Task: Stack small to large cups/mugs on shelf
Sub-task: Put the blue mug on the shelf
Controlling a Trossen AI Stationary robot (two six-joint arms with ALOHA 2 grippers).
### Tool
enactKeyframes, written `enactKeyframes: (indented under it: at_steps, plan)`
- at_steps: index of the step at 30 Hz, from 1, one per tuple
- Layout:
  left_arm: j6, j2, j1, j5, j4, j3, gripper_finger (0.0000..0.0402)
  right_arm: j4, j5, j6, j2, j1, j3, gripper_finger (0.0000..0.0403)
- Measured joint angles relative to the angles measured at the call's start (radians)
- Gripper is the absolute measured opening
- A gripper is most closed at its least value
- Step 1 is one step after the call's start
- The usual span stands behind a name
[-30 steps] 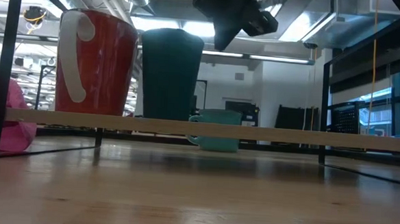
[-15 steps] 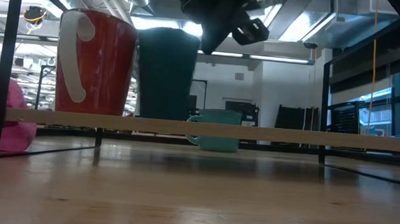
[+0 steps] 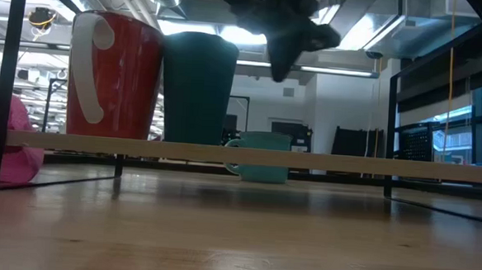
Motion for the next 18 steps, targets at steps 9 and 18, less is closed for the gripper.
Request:
enactKeyframes:
  at_steps: [9,18]
  plan:
    - [0.004,0.000,0.000,0.000,0.014,0.000,0.0014,-0.010,0.121,-0.075,-0.071,-0.071,0.003,0.0036]
    - [0.003,0.000,0.064,0.027,0.034,0.000,0.0014,0.121,0.044,-0.342,-0.082,-0.247,0.003,0.0038]
